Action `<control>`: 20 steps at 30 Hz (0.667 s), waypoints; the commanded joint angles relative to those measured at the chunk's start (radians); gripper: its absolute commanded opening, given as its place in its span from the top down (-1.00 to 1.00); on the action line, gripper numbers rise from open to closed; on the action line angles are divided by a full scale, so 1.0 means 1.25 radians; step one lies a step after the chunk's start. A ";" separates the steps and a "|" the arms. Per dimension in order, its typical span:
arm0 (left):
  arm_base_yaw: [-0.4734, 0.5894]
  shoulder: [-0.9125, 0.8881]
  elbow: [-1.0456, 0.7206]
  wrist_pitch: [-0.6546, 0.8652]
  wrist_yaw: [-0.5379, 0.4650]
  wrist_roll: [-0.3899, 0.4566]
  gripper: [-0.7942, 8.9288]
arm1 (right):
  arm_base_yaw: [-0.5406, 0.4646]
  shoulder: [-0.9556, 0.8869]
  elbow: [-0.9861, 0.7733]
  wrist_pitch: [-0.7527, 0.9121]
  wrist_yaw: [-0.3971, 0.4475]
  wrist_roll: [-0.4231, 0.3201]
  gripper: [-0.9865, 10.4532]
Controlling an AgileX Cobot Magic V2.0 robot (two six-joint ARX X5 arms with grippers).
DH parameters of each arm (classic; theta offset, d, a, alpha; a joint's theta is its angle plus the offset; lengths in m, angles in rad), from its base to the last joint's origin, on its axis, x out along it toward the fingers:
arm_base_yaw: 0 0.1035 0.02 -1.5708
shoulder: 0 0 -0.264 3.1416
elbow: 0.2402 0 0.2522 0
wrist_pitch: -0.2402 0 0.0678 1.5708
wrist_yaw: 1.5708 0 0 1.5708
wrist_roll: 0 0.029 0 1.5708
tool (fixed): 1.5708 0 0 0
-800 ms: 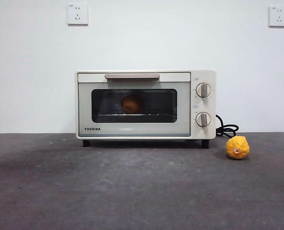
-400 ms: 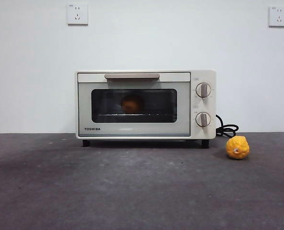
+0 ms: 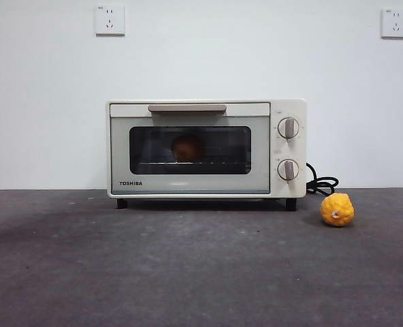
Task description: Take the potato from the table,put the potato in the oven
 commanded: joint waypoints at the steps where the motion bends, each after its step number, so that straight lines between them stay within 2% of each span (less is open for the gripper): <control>1: 0.013 -0.054 -0.035 0.016 -0.054 0.235 0.85 | 0.001 0.000 -0.002 -0.017 0.001 0.006 0.82; 4: 0.037 -0.141 -0.117 0.086 -0.060 0.295 0.85 | 0.001 0.000 -0.002 -0.017 0.001 0.006 0.82; 9: 0.090 -0.318 -0.336 0.243 -0.133 0.297 0.85 | 0.001 0.000 -0.002 -0.017 0.001 0.006 0.82; 12: 0.121 -0.422 -0.490 0.316 -0.139 0.297 0.85 | 0.001 0.000 -0.002 -0.017 0.001 0.006 0.82; 16: 0.138 -0.533 -0.678 0.391 -0.140 0.279 0.85 | 0.001 0.000 -0.002 -0.017 0.001 0.006 0.82; 20: 0.132 -0.603 -0.835 0.498 -0.138 0.205 0.85 | 0.001 0.001 -0.002 -0.017 0.001 0.006 0.82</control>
